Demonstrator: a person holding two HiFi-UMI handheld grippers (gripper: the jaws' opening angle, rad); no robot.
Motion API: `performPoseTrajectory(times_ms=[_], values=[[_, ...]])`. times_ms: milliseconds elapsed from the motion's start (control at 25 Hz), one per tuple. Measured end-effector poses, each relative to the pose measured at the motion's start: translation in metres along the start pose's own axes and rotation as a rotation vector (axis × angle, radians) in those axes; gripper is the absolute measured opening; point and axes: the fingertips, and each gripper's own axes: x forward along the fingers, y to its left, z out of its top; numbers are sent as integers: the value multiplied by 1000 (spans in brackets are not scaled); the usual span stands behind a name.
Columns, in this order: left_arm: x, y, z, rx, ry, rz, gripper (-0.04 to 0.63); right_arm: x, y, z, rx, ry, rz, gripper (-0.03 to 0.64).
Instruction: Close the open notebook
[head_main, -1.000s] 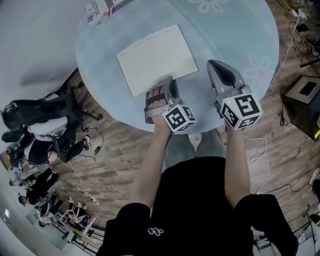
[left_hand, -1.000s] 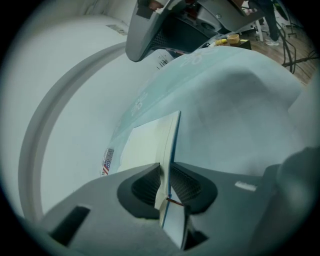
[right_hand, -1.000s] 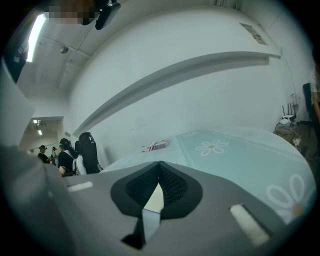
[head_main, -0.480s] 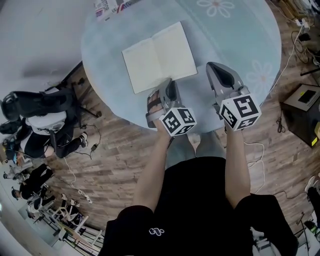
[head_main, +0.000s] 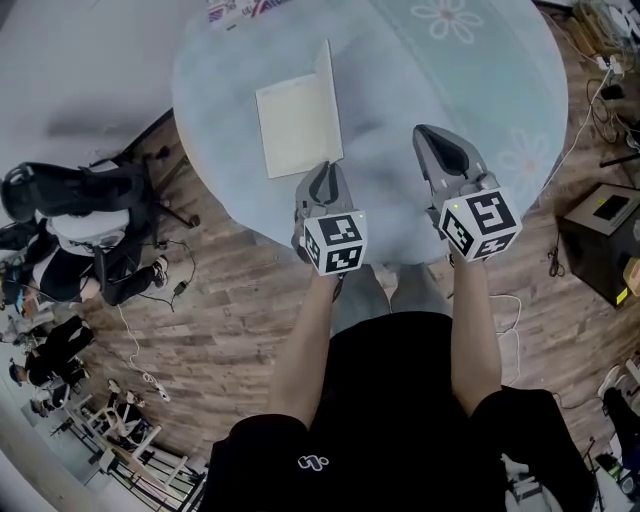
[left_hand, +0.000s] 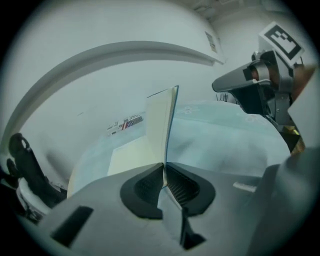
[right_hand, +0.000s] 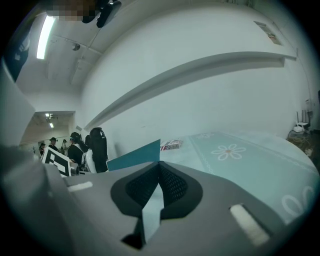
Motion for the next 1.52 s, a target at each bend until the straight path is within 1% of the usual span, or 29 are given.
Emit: performPoseTrajectory(times_ms=[160,240,320,440,560,640,720,800,880,1040,1120,1160,1280,1400,1520], values=[[-1,11,-12,-119,21,-10,28,4,8,1,-13,5,17,11],[0,17,-18,-164,40,2,34,6,12,1,-19,9,25,11],[0,24,-21,-209,65,12,44,7,15,2,-25,13,30,11],[1,31,-27,-321,118,5,57,8,18,4,-36,18,38,11],[3,35,-36,-379,165,-4,75,9,22,8,-51,23,52,11],[3,39,-44,-437,188,-8,93,11,27,11,-58,26,64,11],[0,46,-50,-487,200,11,132,12,32,15,-66,25,77,11],[-6,53,-54,-516,193,41,138,15,37,21,-79,19,91,11],[-15,62,-53,-542,167,75,135,18,44,27,-94,12,108,11],[-38,85,-38,-596,87,150,112,23,59,41,-118,-3,145,11],[-50,95,-27,-622,39,175,83,25,67,49,-130,-11,158,11],[-56,101,-20,-631,11,188,57,26,70,54,-135,-18,163,11],[-72,117,6,-655,-83,229,6,26,80,69,-144,-42,179,11],[-89,128,36,-661,-177,249,2,23,89,82,-165,-60,198,11],[-108,136,67,-638,-265,250,3,21,99,104,-187,-98,217,11]])
